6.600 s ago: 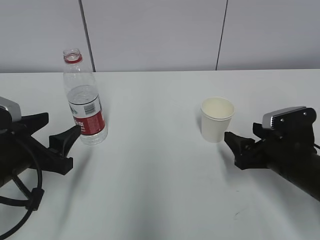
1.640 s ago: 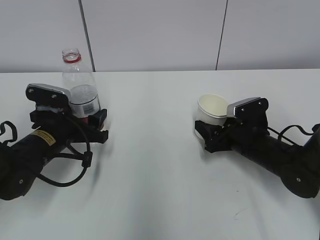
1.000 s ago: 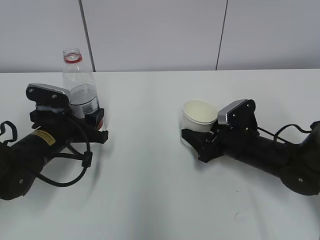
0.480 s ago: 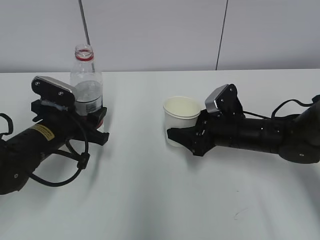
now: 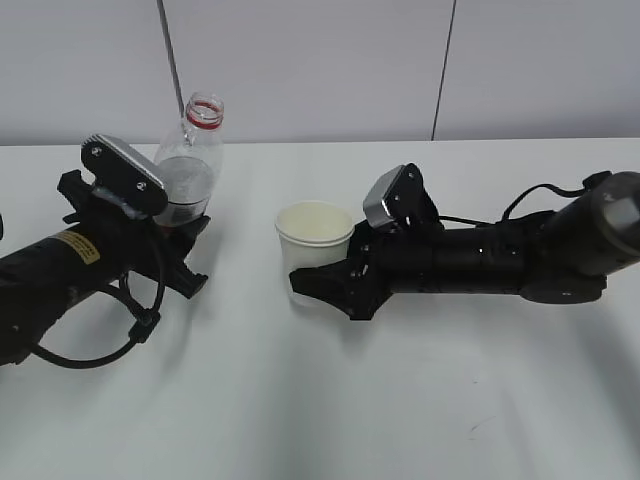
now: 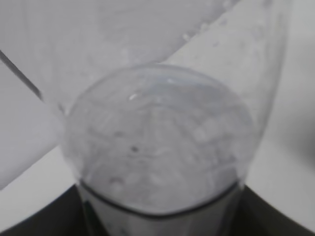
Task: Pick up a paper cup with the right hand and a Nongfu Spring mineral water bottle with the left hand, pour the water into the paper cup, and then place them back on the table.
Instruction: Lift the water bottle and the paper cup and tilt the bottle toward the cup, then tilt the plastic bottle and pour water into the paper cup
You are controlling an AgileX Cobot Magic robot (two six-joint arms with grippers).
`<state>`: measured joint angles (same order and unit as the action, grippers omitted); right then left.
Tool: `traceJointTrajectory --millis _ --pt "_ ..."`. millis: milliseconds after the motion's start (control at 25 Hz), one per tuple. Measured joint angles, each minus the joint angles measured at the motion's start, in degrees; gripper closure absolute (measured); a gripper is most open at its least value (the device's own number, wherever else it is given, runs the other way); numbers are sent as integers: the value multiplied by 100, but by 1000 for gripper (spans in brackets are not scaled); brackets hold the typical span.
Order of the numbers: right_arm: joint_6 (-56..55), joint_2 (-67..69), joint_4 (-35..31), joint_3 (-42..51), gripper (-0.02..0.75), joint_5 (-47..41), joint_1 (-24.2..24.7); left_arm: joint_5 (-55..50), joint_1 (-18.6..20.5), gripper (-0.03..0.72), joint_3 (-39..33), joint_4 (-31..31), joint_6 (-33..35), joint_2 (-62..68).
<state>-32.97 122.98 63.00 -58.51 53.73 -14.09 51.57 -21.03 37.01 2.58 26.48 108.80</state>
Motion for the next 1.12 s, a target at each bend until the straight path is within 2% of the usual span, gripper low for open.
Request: traceJointTrajectory --millis 320,760,1120 --pt "-198 0 239 -168 216 -85 -172 -8 0 294 0 -47 1180 -109" --pt "-234 0 266 -178 217 -85 -185 53 0 294 0 -663 3253 -109" --pt "-234 0 266 -191 217 -85 -254 498 0 294 0 -794 4367 -109"
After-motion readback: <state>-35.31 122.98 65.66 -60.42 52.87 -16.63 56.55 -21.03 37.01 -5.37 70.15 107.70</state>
